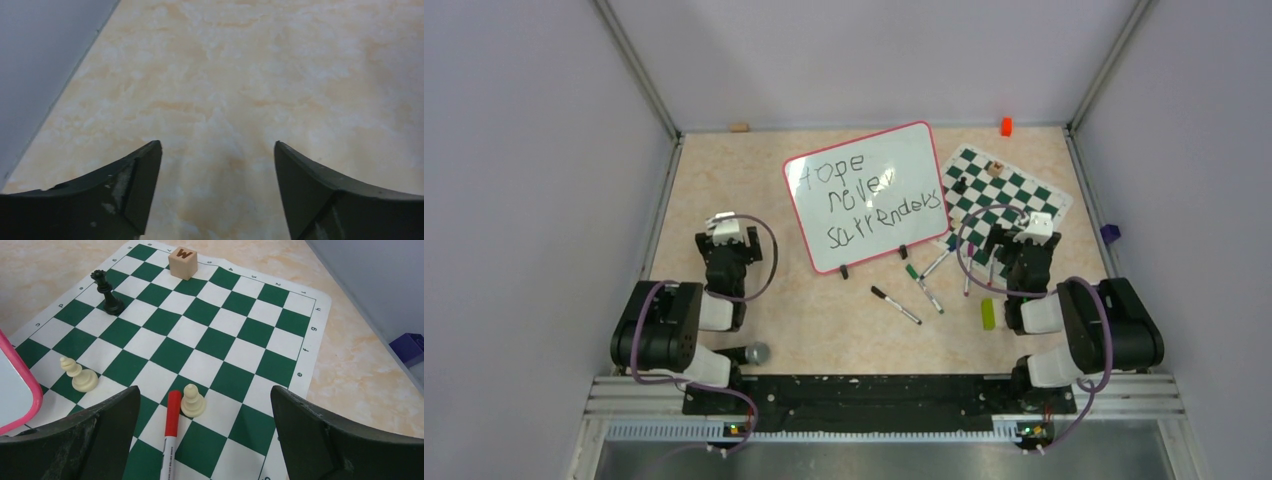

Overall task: Write a sentence on the whiteboard
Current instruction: Reset both arms

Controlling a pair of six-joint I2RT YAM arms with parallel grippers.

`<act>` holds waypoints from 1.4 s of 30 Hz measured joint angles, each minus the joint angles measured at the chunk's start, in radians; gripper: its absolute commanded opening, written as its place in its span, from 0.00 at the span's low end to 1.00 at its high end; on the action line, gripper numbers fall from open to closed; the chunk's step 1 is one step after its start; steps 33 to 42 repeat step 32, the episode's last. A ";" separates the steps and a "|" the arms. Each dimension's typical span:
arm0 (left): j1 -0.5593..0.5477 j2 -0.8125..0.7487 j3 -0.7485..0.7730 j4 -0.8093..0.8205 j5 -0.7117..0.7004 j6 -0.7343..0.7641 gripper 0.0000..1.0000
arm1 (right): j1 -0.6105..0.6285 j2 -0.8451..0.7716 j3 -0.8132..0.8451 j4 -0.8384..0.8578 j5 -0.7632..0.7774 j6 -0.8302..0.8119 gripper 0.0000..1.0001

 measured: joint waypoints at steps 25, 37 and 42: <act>0.050 -0.007 0.106 -0.111 0.094 -0.015 0.99 | 0.000 0.000 0.000 0.003 0.000 0.002 0.99; 0.050 -0.007 0.106 -0.119 0.098 -0.021 0.99 | 0.000 0.000 0.000 0.003 0.000 0.002 0.99; 0.050 -0.007 0.106 -0.119 0.098 -0.021 0.99 | 0.000 0.000 0.000 0.003 0.000 0.002 0.99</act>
